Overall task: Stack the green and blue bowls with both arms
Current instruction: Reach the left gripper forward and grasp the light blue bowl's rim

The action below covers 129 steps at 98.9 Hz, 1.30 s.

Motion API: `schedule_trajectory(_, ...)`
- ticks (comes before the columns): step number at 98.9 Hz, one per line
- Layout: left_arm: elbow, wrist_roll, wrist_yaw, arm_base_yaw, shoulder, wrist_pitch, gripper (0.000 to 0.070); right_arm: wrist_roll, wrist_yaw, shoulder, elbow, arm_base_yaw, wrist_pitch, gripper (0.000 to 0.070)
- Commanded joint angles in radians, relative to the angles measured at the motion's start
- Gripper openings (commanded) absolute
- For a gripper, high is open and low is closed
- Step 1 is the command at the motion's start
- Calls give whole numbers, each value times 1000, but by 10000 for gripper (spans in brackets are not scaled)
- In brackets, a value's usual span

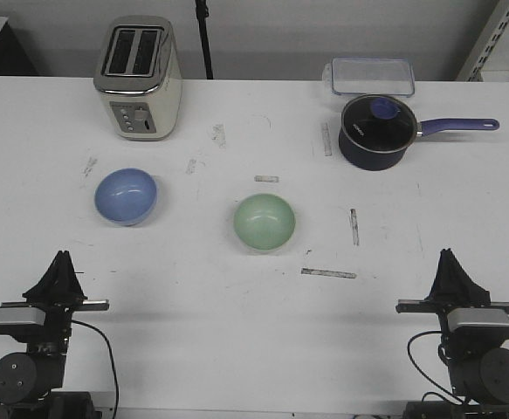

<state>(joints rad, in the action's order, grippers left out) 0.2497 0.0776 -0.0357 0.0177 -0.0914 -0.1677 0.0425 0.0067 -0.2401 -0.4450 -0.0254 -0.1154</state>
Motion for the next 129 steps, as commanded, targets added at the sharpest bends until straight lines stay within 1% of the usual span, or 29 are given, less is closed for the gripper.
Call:
schedule_trajectory(1,57,-55,-11,2,-51,14,1,13,1,-1,-3,0,10,6)
schedule_trajectory(13,176,-126,-51,2,-177,100,1,13,1,-1,-3,0,10,6)
schedule_trajectory(20,245,-149,-78,2,-260,134,1,13,1,-1,-3,0,10,6)
schedule_trajectory(27,311,-148,-99,2,-345,146,1,13,1,-1,-3,0,10,6)
schedule_trajectory(45,462,-137,-99,2,-555,145,1,13,1,-1,-3,0,10,6)
schedule_trajectory(63,571,-137,-98,2,-740,151,1,13,1,-1,-3,0,10,6)
schedule_trajectory(77,699,-134,-97,3,-885,259,1,13,1,-1,-3,0,10,6)
schedule_trajectory(90,849,-47,-96,7,-1027,410,1,13,1,-1,-3,0,10,6)
schedule_trajectory(101,972,51,-95,21,-1140,545,1,13,1,-1,-3,0,10,6)
schedule_trajectory(109,1060,122,-80,34,-1215,670,1,13,1,-1,-3,0,10,6)
schedule_trajectory(114,1106,150,-64,45,-1259,724,1,13,1,-1,-3,0,10,6)
schedule_trajectory(120,1152,162,-35,62,-1307,766,1,13,1,-1,-3,0,10,6)
schedule_trajectory(129,1204,182,50,90,-1372,812,1,13,1,-1,-3,0,10,6)
